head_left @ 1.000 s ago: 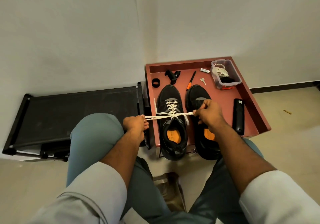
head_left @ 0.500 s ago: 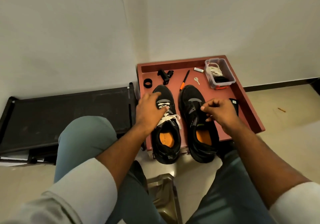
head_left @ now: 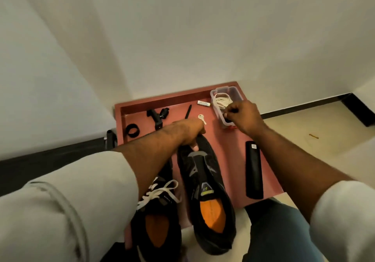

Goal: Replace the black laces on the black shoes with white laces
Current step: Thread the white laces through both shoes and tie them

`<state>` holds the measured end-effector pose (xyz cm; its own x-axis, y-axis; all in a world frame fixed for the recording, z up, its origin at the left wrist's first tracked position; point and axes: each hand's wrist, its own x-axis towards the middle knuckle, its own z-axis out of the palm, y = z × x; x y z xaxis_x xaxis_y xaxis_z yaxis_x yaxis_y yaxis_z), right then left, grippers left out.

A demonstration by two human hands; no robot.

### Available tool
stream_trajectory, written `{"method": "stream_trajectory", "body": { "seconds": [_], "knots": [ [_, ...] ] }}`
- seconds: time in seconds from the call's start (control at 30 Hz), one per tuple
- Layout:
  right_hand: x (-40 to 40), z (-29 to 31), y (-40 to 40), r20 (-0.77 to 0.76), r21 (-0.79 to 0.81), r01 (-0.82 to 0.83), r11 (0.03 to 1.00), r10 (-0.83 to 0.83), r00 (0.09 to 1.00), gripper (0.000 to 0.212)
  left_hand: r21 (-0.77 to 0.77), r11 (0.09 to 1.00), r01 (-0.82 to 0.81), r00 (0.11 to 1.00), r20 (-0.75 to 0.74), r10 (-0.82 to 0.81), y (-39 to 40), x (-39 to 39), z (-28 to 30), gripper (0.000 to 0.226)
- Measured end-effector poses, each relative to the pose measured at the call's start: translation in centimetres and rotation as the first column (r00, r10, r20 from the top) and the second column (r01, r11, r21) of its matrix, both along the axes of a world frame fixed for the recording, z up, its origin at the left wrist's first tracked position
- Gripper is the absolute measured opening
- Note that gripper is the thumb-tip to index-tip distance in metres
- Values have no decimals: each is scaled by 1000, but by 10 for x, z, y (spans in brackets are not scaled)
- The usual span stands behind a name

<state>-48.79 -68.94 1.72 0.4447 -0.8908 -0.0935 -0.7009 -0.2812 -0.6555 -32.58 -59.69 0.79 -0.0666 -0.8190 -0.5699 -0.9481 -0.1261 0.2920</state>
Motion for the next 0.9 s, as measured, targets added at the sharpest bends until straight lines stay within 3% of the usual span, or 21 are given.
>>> {"method": "stream_trajectory", "body": {
  "seconds": [0.2,0.33,0.57,0.67,0.8,0.87,0.9],
  "knots": [
    [25,-37,-59,-283,-154,2,988,-46,958,35,30,1000,9,1000,-14,-8,-4,3,-4,60],
    [44,-54,-67,-582,-199,-132,971,-9,813,31,46,999,-24,1000,-6,24,-6,-1,-11,63],
    [65,-56,-79,-714,-253,-256,933,-1,700,30,80,996,-35,999,8,35,-6,-2,-14,65],
    [59,-34,-78,-641,-312,-216,925,-37,767,24,69,997,-44,999,-5,45,0,-4,-7,65],
    [41,24,-50,-352,-379,-92,921,-51,934,21,-89,989,-122,985,-136,109,24,-1,6,69],
    [30,60,-13,-157,-309,-63,949,15,988,21,-186,914,-360,872,-415,259,49,-5,20,64],
    [24,75,10,-55,-248,-59,967,46,997,19,-149,834,-531,716,-605,348,64,-9,27,61]
  ]
}}
